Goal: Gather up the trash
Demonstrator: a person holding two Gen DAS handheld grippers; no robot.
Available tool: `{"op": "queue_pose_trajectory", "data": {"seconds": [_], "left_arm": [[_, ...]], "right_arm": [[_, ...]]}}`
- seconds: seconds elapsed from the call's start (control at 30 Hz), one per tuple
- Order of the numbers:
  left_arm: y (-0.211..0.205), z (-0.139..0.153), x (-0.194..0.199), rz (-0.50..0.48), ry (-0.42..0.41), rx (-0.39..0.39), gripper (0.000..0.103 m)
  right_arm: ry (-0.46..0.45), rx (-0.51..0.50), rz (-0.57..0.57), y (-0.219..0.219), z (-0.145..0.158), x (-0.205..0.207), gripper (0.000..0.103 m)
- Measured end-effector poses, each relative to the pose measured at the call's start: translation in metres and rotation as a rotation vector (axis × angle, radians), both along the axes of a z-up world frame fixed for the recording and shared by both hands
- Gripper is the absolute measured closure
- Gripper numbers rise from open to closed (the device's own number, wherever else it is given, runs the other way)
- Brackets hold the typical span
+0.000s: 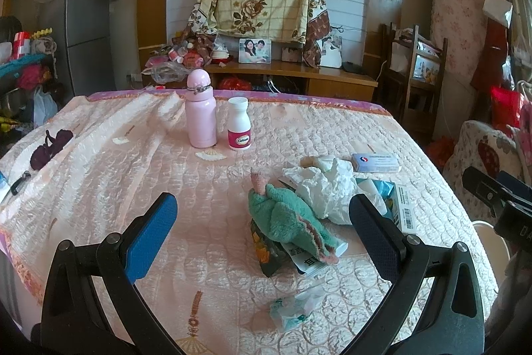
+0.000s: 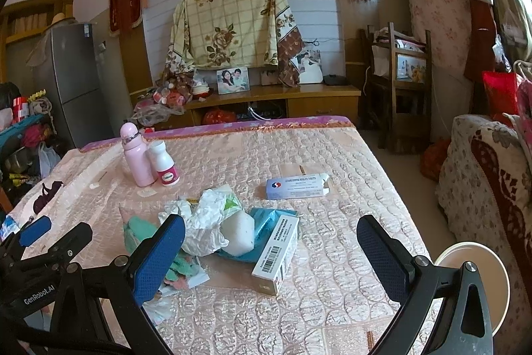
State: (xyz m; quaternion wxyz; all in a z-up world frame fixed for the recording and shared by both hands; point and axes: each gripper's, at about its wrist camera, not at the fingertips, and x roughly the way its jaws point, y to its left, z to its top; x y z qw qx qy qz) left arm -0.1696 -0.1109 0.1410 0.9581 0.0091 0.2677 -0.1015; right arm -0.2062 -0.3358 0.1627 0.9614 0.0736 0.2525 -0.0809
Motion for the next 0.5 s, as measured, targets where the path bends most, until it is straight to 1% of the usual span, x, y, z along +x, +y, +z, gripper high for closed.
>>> {"op": "queue_pose_trajectory", "data": {"seconds": [0.2, 0.5], "left_arm": [[0.002, -0.005, 0.002, -0.012, 0.013, -0.010, 0.000], [0.009, -0.005, 0.008, 0.001, 0.027, -0.007, 0.000]], "right_arm": [[0.019, -0.006, 0.013, 0.001, -0.005, 0.002, 0.001], [0.045, -0.035, 0.014, 0.001, -0.009, 0.006, 0.001]]}}
